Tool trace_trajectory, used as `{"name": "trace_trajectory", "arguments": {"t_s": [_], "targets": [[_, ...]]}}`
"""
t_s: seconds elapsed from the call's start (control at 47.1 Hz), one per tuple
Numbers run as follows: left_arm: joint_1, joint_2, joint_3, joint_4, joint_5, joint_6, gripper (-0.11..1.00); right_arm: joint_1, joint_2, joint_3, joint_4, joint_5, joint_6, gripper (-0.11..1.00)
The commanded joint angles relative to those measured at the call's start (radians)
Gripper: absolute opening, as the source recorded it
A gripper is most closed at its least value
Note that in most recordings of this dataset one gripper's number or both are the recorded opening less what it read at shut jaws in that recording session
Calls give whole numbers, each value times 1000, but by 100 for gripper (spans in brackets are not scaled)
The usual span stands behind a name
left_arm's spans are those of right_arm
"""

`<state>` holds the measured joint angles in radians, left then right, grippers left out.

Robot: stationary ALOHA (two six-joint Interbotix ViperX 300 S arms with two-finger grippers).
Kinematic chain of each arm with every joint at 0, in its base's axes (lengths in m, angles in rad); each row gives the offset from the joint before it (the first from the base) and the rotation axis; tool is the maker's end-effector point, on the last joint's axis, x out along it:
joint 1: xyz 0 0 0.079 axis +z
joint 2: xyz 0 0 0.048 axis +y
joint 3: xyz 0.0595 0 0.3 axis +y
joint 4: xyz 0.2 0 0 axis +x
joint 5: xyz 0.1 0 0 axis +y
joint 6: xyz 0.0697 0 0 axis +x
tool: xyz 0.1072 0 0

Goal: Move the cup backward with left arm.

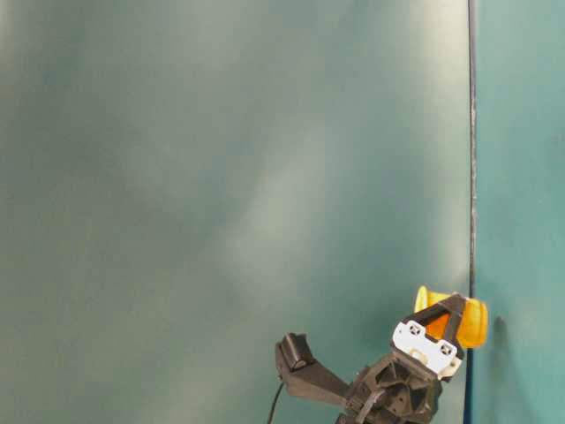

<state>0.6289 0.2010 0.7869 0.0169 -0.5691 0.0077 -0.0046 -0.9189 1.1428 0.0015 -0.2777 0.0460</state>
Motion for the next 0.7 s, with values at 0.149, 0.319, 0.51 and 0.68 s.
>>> {"name": "trace_trajectory", "arguments": {"t_s": [0.149,0.319,0.51,0.68], "targets": [[3,-8,-17,2,-20,0,64,-2,5,-31,3,-3,2,0],[3,-5,-15,2,-48,0,64,-2,5,-32,3,5,2,0],[3,-5,-14,3,-72,0,63,-2,5,-32,3,9,2,0],[3,-3,-11,2,-71,0,64,-2,5,-32,3,9,2,0]]}}
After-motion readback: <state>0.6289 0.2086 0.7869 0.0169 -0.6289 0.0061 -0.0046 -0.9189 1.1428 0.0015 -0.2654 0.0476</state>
